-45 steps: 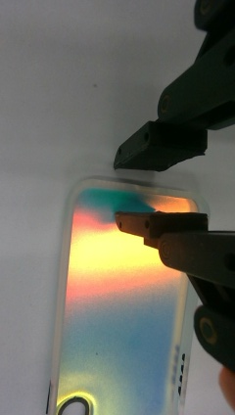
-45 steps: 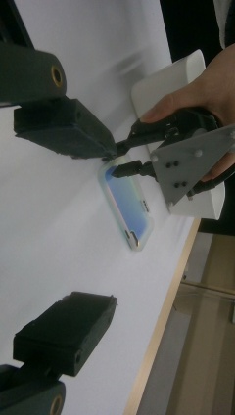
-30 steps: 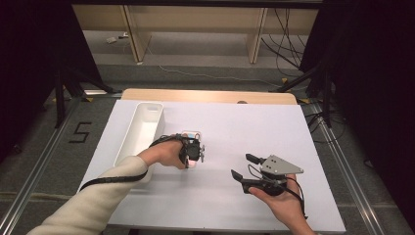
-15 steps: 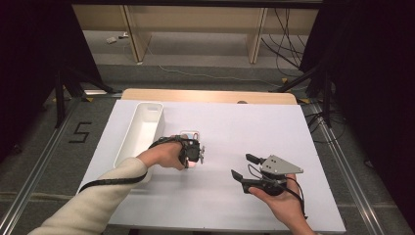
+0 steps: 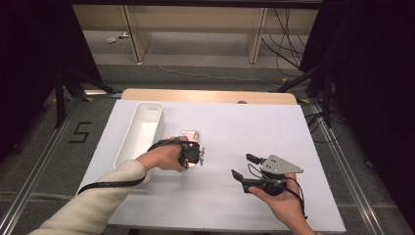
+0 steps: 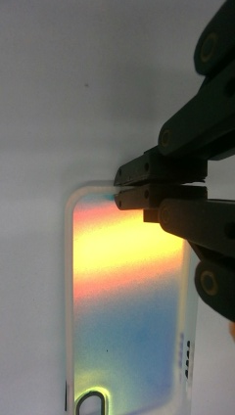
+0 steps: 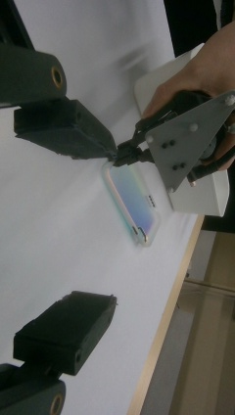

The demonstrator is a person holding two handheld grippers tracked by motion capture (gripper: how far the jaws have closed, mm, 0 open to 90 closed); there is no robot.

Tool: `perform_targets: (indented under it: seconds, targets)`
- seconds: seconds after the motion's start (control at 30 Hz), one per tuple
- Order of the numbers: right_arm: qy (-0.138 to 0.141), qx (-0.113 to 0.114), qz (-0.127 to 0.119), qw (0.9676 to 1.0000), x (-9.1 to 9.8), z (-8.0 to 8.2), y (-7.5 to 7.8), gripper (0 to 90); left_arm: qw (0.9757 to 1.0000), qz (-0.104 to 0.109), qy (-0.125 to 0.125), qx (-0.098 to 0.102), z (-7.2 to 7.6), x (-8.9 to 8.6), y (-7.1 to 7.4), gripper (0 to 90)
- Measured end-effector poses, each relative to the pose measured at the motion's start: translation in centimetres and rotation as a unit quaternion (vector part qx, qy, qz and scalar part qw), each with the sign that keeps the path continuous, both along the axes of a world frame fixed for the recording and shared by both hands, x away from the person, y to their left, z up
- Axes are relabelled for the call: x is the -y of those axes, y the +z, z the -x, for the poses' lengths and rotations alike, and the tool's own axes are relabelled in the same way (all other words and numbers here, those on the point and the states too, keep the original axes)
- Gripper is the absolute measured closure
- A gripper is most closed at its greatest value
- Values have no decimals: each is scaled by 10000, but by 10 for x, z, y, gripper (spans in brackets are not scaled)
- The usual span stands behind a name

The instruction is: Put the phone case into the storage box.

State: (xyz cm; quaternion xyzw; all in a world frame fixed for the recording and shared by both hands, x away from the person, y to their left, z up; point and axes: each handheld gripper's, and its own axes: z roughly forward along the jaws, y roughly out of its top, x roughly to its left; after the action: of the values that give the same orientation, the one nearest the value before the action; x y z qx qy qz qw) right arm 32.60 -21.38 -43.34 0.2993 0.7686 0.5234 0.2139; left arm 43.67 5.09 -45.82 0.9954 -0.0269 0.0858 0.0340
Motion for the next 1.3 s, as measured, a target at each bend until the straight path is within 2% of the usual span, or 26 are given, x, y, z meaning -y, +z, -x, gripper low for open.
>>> perform_targets:
  seconds: [0.2,0.23,0.37,0.4,0.43,0.53,0.6,0.63,0.67,0.73,0.8,0.87,0.9,0.93,0.97,1.0,1.03,1.07,1.1,1.13,1.17,1.2,1.27,1.3]
  targets:
    - [-32,-41,45,10000,1,0,0,271,10000,43,-24,85,4,0,1,880]
    - [-73,47,11,10000,1,-1,-1,272,9999,70,-41,105,4,0,2,880]
    - [-73,46,-16,10000,1,-3,-2,275,9997,86,-80,202,7,0,6,880]
    - [-81,-95,-84,9999,1,-2,-2,276,9996,74,-96,244,8,0,8,880]
    - [-113,-51,34,9999,3,-3,-1,276,9995,90,-117,283,10,0,9,880]
    - [-132,-111,-13,9999,3,-3,-2,279,9994,102,-136,294,13,1,12,880]
    - [-109,-49,-43,9999,3,-5,-3,281,9991,90,-172,369,15,1,14,879]
    - [-192,-57,-23,9998,3,-6,-3,281,9990,84,-179,392,16,2,15,880]
    - [-154,-128,21,9998,4,-6,-2,281,9989,117,-199,415,17,2,16,880]
    - [-220,-251,-18,9994,3,-6,-1,281,9988,132,-209,420,19,2,17,880]
    - [-251,-189,81,9995,4,-8,-1,281,9986,142,-225,457,21,2,18,880]
    - [-265,-283,-90,9992,2,-10,0,281,9984,152,-238,480,22,3,20,880]
    - [-251,-190,-134,9994,1,-13,-1,281,9986,116,-232,453,23,3,20,880]
    - [-272,-248,-171,9992,0,-14,0,281,9984,139,-237,486,24,3,21,880]
    - [-326,-219,-137,9991,1,-15,1,281,9982,145,-262,523,24,3,22,880]
    - [-343,-290,-143,9989,1,-17,2,281,9982,153,-260,526,25,3,22,880]
    - [-398,-229,-194,9988,-1,-19,1,283,9980,175,-279,542,25,3,23,880]
    - [-330,-325,-251,9986,-1,-21,2,284,9980,167,-279,540,26,3,23,880]
    - [-395,-255,-228,9986,-1,-23,1,285,9979,169,-282,560,27,3,24,880]
    - [-451,-355,-165,9982,-1,-24,3,286,9977,174,-298,586,27,3,24,880]
    - [-416,-397,-217,9981,-1,-26,2,287,9976,185,-300,596,28,3,25,880]
    - [-453,-353,-232,9981,-2,-29,1,290,9976,189,-303,590,29,3,25,880]
    - [-510,-450,-206,9975,-2,-33,2,292,9973,192,-339,627,30,4,26,880]
    - [-449,-435,-320,9975,-4,-36,1,293,9971,190,-357,637,31,4,27,880]
